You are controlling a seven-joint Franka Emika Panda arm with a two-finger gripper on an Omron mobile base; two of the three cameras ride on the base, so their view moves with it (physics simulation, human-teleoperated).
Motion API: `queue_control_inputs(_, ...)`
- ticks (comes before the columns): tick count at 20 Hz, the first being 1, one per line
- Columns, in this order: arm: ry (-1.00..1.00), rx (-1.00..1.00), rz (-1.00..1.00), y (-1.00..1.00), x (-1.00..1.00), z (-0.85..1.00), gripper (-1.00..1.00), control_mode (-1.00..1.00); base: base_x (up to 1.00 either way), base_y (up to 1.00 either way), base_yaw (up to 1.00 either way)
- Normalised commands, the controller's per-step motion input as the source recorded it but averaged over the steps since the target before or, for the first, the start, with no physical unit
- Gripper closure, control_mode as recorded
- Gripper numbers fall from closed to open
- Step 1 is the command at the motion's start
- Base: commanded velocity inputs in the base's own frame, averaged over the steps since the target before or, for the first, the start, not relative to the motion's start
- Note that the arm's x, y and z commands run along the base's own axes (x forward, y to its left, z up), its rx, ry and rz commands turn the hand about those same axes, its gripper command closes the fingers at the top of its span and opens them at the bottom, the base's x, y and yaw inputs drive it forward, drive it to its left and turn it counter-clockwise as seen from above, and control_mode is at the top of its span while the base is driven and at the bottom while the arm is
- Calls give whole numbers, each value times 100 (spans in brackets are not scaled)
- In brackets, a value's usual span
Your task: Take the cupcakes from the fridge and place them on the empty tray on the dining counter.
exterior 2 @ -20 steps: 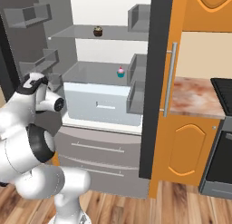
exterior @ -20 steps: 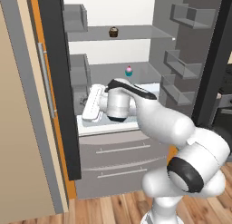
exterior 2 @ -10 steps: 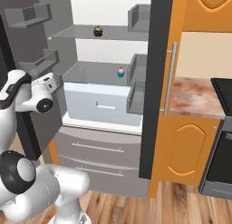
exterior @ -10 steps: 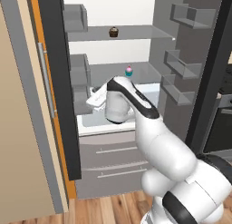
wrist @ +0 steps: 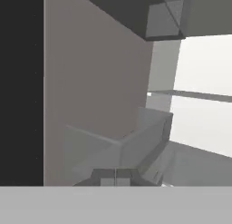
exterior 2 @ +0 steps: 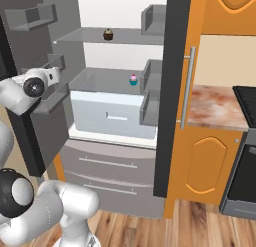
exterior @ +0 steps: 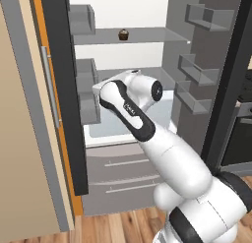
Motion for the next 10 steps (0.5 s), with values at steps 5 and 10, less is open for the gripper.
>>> queue_control_inputs(5, 37, 1, -7, -82, -59, 93, 100, -100, 0, 0, 0)
queue_control_inputs(10, 41, -1, -24, -85, -94, 16, 100, -100, 0, 0, 0)
